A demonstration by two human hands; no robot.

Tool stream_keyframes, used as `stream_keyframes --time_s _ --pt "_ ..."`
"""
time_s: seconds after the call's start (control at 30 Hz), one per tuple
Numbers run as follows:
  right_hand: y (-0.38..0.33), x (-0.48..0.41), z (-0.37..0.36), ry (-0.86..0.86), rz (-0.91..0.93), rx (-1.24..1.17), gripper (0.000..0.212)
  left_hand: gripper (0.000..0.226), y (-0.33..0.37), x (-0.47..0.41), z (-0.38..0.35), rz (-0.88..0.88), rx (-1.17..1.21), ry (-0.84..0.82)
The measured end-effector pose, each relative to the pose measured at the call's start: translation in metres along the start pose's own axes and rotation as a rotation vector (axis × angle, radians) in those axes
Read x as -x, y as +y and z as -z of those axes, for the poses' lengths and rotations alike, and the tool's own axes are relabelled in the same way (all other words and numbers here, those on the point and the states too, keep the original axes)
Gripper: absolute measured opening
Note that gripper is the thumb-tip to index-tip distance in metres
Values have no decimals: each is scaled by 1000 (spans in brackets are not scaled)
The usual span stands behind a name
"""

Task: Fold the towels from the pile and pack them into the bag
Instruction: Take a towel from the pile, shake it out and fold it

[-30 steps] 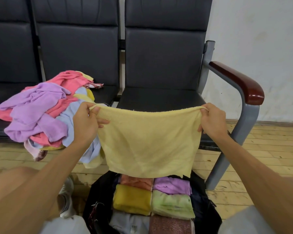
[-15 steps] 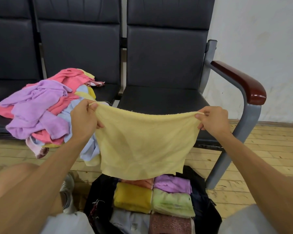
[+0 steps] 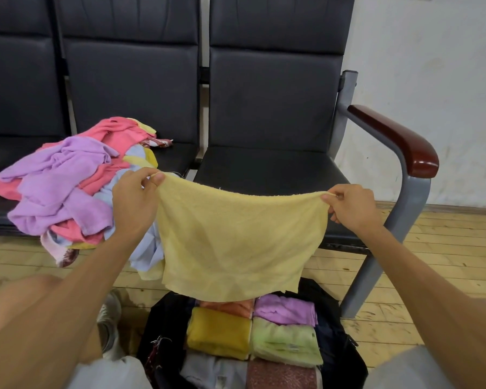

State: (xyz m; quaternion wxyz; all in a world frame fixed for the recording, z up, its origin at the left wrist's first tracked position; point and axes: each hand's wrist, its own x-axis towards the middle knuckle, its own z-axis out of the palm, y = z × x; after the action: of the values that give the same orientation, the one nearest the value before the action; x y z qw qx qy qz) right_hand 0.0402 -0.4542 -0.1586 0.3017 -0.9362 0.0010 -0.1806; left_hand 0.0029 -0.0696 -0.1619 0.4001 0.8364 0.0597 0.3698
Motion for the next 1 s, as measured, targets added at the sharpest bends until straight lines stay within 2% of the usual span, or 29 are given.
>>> stream_keyframes --time_s 0.17,0.27,0.47,0.73,1.0 --pt "-3 -1 -2 -53 -10 49 12 23 3 2 5 25 -16 -1" --pt "-5 -2 -3 -92 -52 22 18 23 5 2 5 46 -17 2" --pt "-10 -2 -3 -10 -114 -233 14 21 3 -1 6 107 50 28" --pt "-16 -2 4 45 -251 -781 13 20 6 -1 7 90 70 66" --pt "-21 1 9 -38 -268 -898 35 21 9 -2 7 151 96 76"
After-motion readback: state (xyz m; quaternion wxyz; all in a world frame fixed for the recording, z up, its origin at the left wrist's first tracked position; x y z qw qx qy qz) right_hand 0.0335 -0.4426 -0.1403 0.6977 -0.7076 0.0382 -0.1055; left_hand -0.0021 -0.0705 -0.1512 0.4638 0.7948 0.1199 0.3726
